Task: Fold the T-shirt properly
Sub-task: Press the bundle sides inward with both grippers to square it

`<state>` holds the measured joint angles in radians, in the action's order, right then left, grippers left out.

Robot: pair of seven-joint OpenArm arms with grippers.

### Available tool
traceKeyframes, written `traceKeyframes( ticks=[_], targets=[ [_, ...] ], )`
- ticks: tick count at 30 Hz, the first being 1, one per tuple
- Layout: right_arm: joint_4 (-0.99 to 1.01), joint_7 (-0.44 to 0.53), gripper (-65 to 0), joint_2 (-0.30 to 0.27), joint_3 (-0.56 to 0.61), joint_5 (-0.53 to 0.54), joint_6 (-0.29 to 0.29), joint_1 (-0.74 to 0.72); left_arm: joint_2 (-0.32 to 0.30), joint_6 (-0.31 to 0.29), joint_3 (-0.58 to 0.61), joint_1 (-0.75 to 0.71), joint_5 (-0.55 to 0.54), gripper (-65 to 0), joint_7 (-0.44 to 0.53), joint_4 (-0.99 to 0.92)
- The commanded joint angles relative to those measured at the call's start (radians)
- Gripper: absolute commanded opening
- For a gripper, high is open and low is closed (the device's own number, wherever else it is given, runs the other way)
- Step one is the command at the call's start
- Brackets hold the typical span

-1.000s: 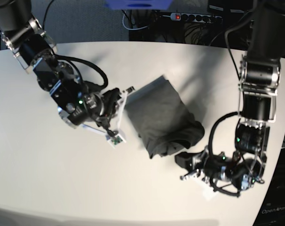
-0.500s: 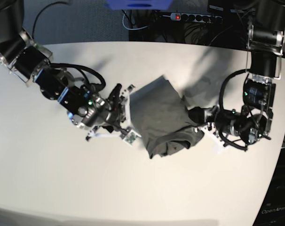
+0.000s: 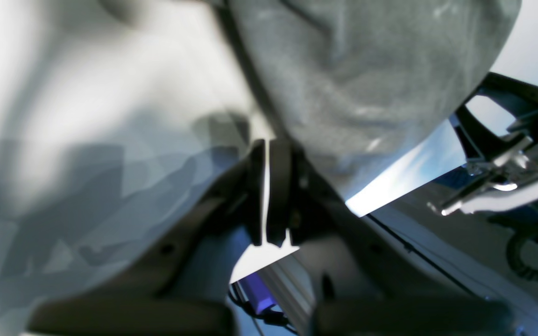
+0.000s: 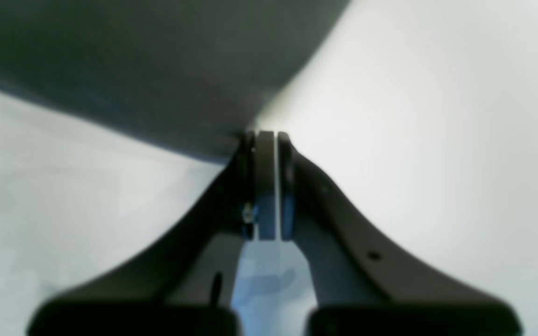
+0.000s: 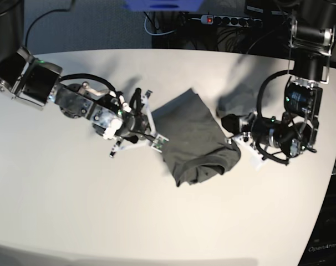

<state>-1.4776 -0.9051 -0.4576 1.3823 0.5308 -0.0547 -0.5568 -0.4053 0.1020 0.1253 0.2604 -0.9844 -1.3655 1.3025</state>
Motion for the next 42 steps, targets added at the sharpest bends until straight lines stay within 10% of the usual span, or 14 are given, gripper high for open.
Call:
traceKeyframes(
  ticks=[1, 25, 42],
  targets=[
    [-0.013, 0.014, -64.9, -0.005, -0.008, -0.005, -0.004, -0.030, -0.011, -0.002, -0.006, 0.020, -0.006, -63.2, 0.002, 0.013],
    [-0.011, 0.060, -64.9, 0.064, -0.008, -0.005, 0.086, 0.045, 0.207, -0.003, -0.008, 0.122, 0.387, -63.2, 0.188, -0.108],
    [-0.013, -0.009, -65.0, 0.104, -0.014, -0.005, 0.085, 0.063, 0.247, -0.008, -0.005, 0.228, 0.434, -63.2, 0.231, -0.225]
  ],
)
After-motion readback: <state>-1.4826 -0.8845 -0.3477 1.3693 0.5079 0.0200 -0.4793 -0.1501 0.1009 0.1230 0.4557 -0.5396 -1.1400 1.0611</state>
